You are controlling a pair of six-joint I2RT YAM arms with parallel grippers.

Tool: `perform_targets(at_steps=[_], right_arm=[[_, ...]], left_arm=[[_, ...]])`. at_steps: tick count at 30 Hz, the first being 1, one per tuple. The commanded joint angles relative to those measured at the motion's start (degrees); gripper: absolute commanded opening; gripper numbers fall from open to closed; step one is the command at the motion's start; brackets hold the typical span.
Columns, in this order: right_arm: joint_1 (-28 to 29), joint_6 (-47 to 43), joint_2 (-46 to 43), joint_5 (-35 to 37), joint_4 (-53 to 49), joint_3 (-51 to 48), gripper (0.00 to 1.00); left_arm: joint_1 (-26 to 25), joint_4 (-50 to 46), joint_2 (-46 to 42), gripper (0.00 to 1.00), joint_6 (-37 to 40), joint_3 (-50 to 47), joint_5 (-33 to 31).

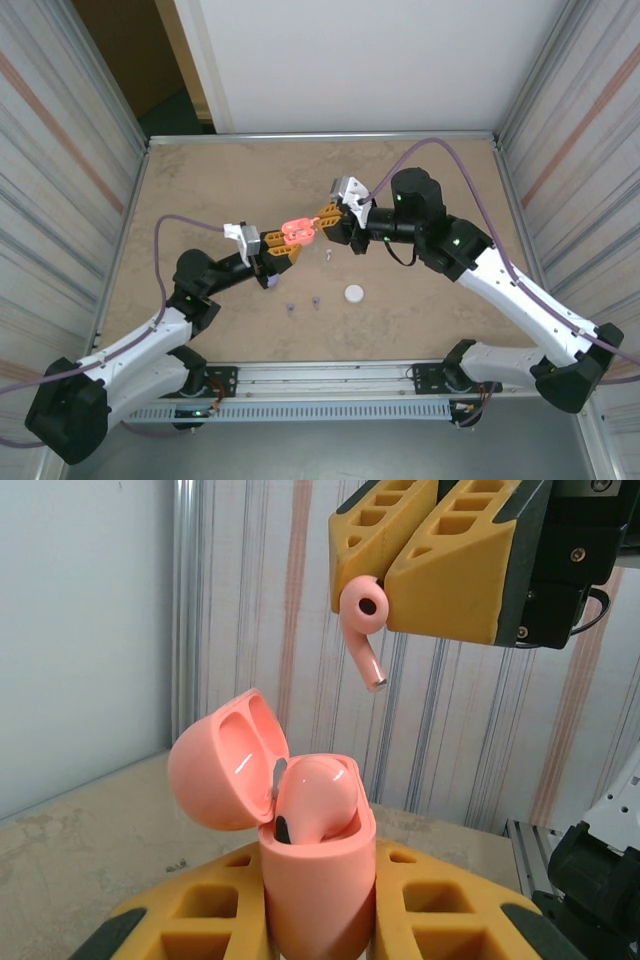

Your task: Insert wireless bluetooth earbuds into charging case

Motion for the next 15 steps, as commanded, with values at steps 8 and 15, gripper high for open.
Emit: perform_targets(at_steps=[8, 15], right_arm=[[0.66, -2.76, 2.40, 0.00, 1.03, 2.37, 0.14], [0.77, -2.85, 3.35, 0.01, 1.27, 2.26, 0.14]], left_arm=[[-0.51, 3.26, -0.20, 0.00, -1.07, 0.85, 1.23], [-0.47, 3.17, -0.35, 0.00, -0.98, 0.76, 1.27]])
